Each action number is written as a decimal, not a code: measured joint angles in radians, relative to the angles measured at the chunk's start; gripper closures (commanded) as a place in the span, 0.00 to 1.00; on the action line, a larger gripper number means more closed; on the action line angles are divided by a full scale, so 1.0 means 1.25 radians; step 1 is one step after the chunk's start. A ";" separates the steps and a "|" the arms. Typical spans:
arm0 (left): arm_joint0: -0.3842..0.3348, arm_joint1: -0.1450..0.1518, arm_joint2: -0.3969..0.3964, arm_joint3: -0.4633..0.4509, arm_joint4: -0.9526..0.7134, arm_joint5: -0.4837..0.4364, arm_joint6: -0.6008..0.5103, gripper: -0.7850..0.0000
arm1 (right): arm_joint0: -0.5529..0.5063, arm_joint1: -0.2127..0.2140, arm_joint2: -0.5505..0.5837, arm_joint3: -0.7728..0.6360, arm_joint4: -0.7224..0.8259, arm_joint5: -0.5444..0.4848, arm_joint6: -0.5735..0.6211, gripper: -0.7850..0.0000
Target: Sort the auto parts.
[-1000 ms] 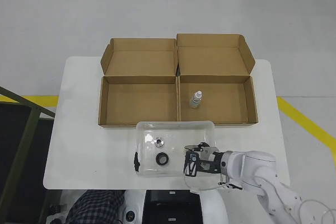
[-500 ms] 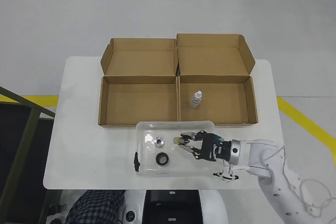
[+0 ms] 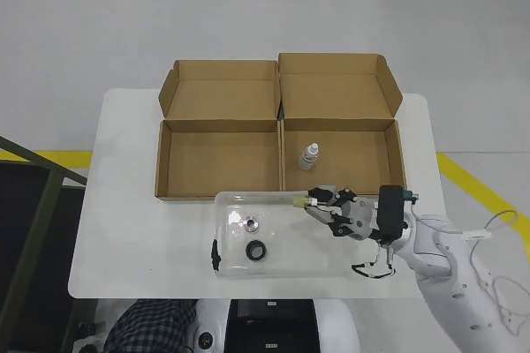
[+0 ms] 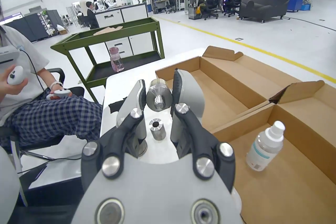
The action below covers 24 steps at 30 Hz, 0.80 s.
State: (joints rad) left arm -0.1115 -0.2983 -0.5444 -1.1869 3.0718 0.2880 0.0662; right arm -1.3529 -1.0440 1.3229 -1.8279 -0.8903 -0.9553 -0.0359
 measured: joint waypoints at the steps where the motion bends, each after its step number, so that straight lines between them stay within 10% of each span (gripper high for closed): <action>1: 0.000 0.000 0.000 0.000 0.000 0.000 0.000 0.00 | -0.002 0.001 0.005 -0.003 0.007 -0.002 0.005 1.00; 24: 0.000 0.000 0.000 0.000 0.000 0.000 0.000 0.00 | -0.088 0.012 0.107 -0.122 0.136 0.023 0.006 1.00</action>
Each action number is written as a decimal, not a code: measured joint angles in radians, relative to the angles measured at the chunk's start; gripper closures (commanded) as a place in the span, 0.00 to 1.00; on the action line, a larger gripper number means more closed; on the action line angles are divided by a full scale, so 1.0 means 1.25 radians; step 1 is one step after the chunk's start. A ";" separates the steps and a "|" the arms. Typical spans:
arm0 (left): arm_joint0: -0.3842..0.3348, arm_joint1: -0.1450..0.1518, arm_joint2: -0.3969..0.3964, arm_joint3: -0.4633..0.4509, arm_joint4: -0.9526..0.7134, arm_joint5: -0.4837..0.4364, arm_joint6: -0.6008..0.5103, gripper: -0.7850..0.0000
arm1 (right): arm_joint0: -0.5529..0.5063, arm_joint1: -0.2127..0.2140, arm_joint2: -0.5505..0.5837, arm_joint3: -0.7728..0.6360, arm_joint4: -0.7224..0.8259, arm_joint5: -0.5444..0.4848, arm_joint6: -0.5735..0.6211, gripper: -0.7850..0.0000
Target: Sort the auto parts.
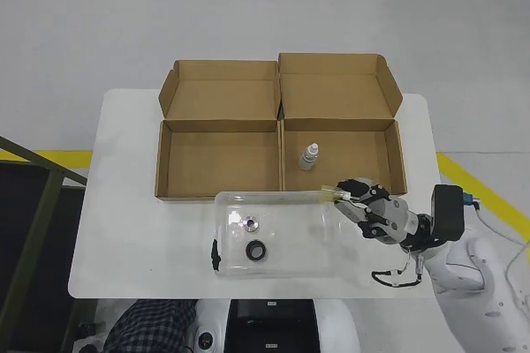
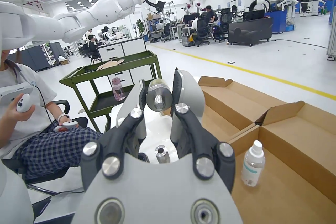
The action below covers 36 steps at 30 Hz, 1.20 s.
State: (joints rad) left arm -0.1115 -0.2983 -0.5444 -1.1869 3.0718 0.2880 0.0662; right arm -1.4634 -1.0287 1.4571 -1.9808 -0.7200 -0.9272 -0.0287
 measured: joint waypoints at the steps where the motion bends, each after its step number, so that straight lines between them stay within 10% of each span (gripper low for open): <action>1: 0.000 0.000 0.000 0.000 0.000 0.000 0.000 0.00 | -0.001 0.000 0.001 -0.001 0.000 0.000 0.000 1.00; 17: 0.000 0.000 0.000 0.000 0.000 0.000 0.000 0.00 | 0.004 -0.003 -0.005 0.008 -0.012 0.034 0.024 1.00; 36: 0.000 0.000 0.000 0.000 0.000 0.000 0.000 0.00 | 0.100 -0.017 -0.070 0.142 -0.164 0.333 0.197 1.00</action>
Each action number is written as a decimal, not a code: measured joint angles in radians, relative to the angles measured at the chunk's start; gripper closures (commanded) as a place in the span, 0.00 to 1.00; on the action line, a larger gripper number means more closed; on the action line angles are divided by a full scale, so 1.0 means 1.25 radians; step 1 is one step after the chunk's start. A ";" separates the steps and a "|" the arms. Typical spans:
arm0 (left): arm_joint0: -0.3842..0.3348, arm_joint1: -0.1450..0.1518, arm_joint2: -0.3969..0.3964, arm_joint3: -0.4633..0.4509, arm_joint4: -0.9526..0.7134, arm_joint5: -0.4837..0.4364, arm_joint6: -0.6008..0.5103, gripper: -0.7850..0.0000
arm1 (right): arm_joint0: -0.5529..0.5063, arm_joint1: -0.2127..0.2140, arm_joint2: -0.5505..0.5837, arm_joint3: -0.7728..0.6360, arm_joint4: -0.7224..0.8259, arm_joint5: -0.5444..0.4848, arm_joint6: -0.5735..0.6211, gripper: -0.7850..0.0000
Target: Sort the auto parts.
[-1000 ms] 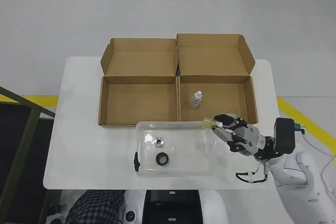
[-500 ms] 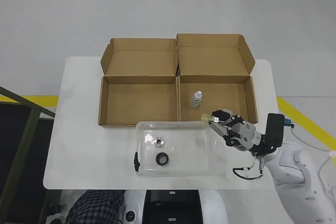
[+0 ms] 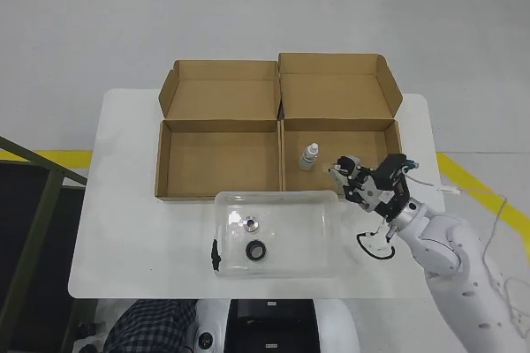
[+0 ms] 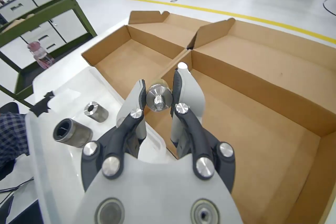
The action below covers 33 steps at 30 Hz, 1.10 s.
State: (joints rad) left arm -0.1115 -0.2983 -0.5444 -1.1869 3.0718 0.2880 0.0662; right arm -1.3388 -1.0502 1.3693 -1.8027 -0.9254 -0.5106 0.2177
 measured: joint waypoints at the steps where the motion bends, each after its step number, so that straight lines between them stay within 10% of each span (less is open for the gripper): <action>1: 0.000 0.000 0.000 0.000 0.000 0.000 0.000 0.00 | 0.008 -0.001 -0.006 0.004 -0.011 0.013 0.008 1.00; 30: 0.000 0.000 0.000 0.000 0.000 0.000 0.000 0.00 | 0.197 -0.032 -0.145 0.175 -0.165 0.174 0.228 1.00; 33: 0.000 0.000 0.000 0.000 0.000 0.000 0.000 0.00 | 0.210 -0.036 -0.157 0.186 -0.168 0.179 0.236 0.88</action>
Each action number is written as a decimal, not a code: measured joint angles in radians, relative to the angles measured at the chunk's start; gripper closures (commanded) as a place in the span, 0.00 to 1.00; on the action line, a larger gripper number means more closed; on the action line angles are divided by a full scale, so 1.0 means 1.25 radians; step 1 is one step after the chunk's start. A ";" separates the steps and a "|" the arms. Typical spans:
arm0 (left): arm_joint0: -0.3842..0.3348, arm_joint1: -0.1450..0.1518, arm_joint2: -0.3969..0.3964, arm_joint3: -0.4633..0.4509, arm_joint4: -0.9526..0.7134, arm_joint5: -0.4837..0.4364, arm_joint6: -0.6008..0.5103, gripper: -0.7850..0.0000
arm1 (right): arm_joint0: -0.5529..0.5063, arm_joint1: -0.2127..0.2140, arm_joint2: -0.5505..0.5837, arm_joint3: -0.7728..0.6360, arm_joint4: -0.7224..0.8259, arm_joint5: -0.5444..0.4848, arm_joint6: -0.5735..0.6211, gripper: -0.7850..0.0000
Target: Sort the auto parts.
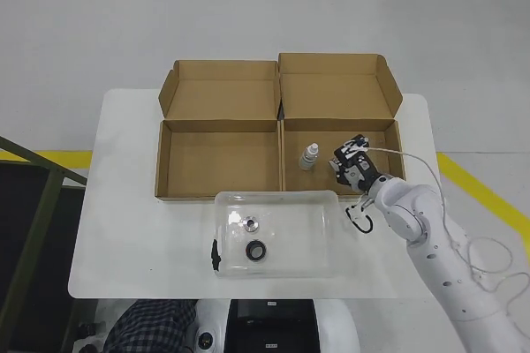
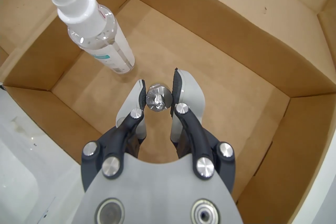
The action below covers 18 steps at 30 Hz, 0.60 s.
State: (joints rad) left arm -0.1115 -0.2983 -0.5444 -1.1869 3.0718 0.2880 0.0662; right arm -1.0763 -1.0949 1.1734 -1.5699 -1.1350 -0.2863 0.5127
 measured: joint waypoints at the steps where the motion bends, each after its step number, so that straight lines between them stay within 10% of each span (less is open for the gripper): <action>1: 0.000 0.000 0.000 0.000 0.000 0.000 0.000 0.00 | 0.003 -0.001 -0.003 0.003 0.000 0.000 0.002 0.76; 18: 0.000 0.000 0.000 0.000 0.000 0.000 0.000 0.00 | 0.032 -0.014 -0.024 0.019 0.004 0.014 -0.002 0.25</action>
State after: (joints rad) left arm -0.1115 -0.2983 -0.5444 -1.1869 3.0718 0.2880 0.0662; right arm -1.0361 -1.1126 1.1433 -1.5456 -1.1303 -0.2691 0.5103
